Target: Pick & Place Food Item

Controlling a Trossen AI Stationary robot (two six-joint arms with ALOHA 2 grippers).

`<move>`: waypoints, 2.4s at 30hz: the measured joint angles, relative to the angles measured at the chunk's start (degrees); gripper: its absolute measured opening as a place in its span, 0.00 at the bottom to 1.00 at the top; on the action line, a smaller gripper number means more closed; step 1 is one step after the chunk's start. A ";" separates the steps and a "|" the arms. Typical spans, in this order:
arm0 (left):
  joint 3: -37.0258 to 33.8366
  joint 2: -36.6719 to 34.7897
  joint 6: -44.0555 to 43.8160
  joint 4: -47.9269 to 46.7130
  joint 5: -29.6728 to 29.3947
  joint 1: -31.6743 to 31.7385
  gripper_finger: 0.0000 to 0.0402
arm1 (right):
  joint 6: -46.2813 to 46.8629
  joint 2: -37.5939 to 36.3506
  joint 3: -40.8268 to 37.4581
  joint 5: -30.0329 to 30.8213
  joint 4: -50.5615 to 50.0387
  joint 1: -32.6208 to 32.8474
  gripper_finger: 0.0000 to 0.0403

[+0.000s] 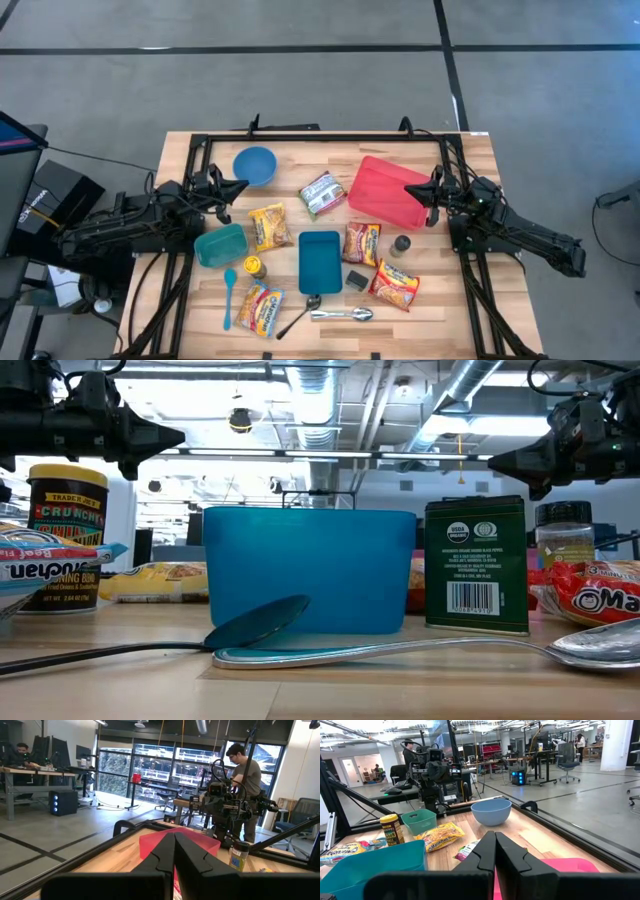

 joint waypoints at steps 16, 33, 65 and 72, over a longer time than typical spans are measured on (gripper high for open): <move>0.00 0.00 0.00 -0.01 -0.01 0.01 0.01 | 0.00 0.00 0.00 0.01 0.00 -0.01 0.00; 0.00 -0.01 0.00 0.00 0.01 0.01 0.01 | 0.00 -0.01 -0.02 0.02 0.01 -0.01 0.00; -0.01 -0.01 0.39 24.02 -0.01 0.01 0.01 | 11.27 0.00 0.00 -0.20 6.85 0.00 0.00; -0.01 1.20 -8.21 23.58 0.90 0.01 0.01 | 26.95 -0.02 0.00 -0.21 19.08 0.02 0.00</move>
